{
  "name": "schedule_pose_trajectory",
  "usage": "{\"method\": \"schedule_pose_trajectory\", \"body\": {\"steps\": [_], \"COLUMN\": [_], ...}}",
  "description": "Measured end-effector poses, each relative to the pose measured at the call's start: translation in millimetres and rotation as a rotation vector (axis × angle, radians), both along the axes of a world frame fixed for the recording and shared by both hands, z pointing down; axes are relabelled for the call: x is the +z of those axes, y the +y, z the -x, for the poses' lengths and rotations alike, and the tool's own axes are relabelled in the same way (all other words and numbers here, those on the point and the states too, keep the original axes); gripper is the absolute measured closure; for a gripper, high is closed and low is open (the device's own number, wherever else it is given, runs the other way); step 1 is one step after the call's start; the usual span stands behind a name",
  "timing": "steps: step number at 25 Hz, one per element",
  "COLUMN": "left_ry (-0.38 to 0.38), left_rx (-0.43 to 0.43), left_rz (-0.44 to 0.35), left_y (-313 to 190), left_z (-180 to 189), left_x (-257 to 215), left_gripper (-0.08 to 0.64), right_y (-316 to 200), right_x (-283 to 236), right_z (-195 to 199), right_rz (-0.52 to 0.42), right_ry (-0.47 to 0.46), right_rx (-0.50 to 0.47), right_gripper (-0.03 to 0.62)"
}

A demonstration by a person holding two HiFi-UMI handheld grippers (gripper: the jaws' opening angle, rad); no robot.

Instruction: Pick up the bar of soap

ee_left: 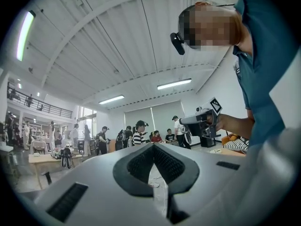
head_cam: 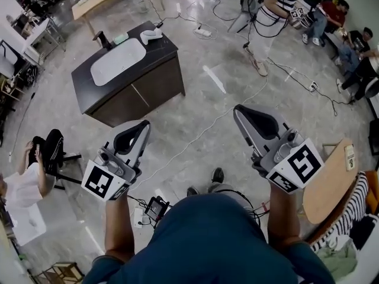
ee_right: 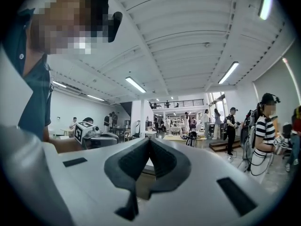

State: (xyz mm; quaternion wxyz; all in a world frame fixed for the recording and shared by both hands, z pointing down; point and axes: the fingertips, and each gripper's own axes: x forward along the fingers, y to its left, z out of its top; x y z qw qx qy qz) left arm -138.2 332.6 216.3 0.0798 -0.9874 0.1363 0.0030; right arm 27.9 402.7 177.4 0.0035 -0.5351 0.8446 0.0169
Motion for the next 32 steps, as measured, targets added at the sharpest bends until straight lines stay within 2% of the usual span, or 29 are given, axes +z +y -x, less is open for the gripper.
{"method": "schedule_pose_trajectory", "body": {"steps": [8,20,25,32], "left_ry": [-0.017,-0.045,-0.063,-0.023], "left_rx": [-0.068,-0.109,-0.101,-0.066], "left_rz": [-0.015,-0.036,-0.007,-0.009], "left_y": [-36.6,-65.3,-89.5,-149.5], "left_z": [-39.3,-114.4,-120.1,-118.8], "left_x": [-4.9,-2.9,5.3,1.7], "left_gripper": [0.557,0.557,0.557,0.558], "right_y": [-47.2,-90.9,-115.5,-163.6], "right_x": [-2.6,3.3,12.5,10.1], "right_z": [-43.7,-116.4,-125.8,-117.5], "right_rz": [-0.014,-0.027,-0.005,0.008], "right_ry": [-0.013,-0.028,-0.037,-0.027], "right_rx": [-0.070,-0.138,-0.126,-0.089], "right_gripper": [0.578,0.578,0.578,0.578]}}
